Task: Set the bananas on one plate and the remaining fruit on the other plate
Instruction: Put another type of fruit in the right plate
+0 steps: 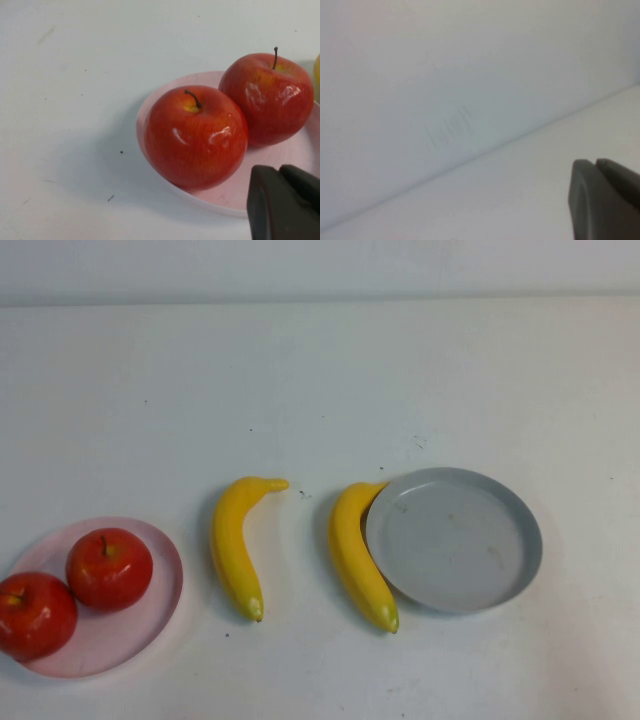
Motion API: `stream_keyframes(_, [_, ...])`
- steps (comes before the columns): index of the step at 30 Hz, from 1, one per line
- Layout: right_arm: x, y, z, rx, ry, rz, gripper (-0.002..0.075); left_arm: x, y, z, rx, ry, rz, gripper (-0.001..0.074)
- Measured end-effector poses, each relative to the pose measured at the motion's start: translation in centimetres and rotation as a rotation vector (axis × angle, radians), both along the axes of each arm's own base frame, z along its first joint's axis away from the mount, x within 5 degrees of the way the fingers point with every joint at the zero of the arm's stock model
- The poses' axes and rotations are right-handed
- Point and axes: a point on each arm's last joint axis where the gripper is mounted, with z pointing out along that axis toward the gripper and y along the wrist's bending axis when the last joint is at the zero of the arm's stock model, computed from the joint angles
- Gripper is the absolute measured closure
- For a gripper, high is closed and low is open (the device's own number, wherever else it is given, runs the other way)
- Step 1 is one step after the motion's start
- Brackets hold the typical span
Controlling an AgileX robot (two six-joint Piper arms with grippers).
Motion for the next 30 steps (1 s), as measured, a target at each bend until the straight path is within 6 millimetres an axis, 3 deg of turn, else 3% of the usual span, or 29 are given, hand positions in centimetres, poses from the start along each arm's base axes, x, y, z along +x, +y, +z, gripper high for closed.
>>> stream_keyframes(6, [-0.1, 0.2, 0.3, 0.119, 0.033, 0.036, 0.0744, 0.0, 0.0, 0.0, -0.001, 0.0, 0.0, 0.0738])
stream_keyframes(12, [1.1, 2.2, 3.7, 0.115, 0.403, 0.23, 0.0744, 0.0, 0.0, 0.0, -0.001, 0.0, 0.0, 0.0738])
stream_keyframes(18, [4.5, 3.2, 6.6, -0.04, 0.744, 0.361, 0.0744, 0.0, 0.0, 0.0, -0.001, 0.0, 0.0, 0.0738])
stream_keyframes(22, [7.2, 3.4, 8.2, -0.109, 0.823, 0.406, 0.0744, 0.0, 0.0, 0.0, -0.001, 0.0, 0.0, 0.0738])
stream_keyframes(30, [13.2, 4.9, 8.9, -0.196, 0.983, 0.52, 0.0743, 0.0, 0.0, 0.0, -0.001, 0.0, 0.0, 0.0738])
